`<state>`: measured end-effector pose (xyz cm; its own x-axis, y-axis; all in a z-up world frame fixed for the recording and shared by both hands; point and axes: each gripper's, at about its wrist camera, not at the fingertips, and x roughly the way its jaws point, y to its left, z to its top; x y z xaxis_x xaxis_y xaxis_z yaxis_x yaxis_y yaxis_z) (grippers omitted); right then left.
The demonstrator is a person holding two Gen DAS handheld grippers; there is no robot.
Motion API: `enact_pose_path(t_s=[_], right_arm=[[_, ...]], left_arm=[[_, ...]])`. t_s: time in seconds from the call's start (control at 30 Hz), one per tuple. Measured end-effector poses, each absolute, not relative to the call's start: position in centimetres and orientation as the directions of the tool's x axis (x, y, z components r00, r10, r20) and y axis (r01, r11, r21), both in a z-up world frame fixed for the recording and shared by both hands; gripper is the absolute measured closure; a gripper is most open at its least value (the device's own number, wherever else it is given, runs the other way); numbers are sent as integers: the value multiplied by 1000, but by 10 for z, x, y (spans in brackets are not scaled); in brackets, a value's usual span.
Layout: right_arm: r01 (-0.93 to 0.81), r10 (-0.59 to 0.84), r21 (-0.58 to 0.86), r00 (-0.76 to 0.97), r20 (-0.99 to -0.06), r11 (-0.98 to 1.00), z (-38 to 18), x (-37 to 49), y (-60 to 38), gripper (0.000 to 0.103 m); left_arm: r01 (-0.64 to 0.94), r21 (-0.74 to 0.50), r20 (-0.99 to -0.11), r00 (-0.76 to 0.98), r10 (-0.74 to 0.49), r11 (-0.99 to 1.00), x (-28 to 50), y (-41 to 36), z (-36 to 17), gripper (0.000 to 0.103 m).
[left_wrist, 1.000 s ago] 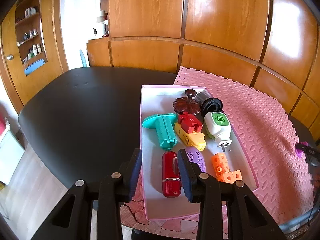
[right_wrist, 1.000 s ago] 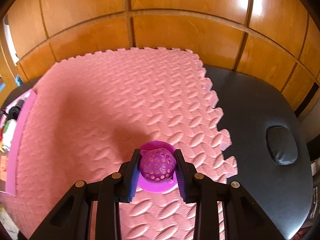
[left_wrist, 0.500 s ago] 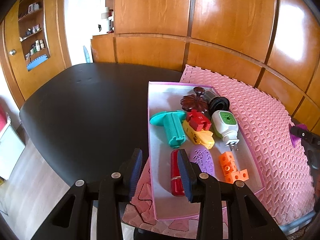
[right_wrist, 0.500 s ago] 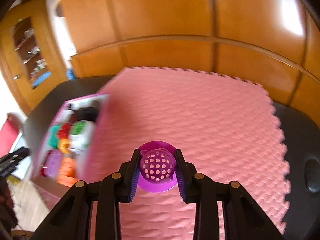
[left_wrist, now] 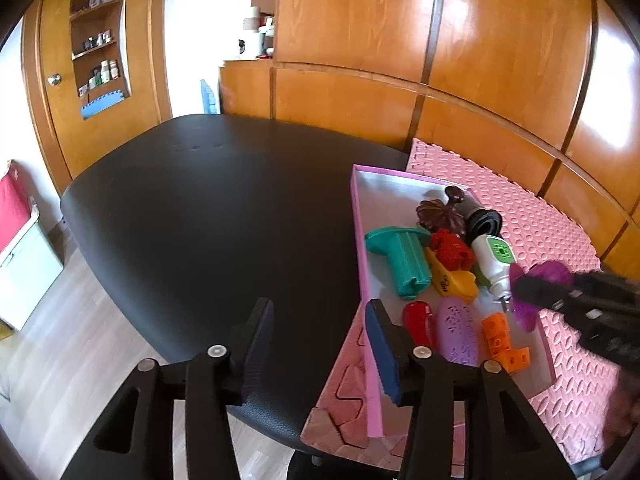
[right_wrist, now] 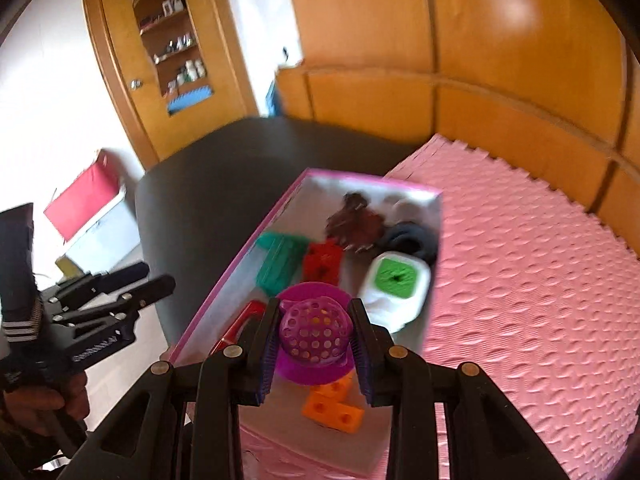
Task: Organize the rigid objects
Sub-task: 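Carry the purple ball into the tray with the right tool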
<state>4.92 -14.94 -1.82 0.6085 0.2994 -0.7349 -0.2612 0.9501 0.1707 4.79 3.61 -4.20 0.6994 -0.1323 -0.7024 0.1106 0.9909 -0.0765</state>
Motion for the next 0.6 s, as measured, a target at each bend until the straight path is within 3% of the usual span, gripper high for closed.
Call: enact_pose_path(t_s=[0.4,0.6], right_arm=[[-235,283,180,546,-788,955,-55,68,-139,70],[-213,306,221,605,-735,952,-39,52,-152,56]], left_arm=[[92,-91,-698,704,-130,992,46,40,-43,31],[94,-90,-685,716,-130,991,41,36,-38,19]])
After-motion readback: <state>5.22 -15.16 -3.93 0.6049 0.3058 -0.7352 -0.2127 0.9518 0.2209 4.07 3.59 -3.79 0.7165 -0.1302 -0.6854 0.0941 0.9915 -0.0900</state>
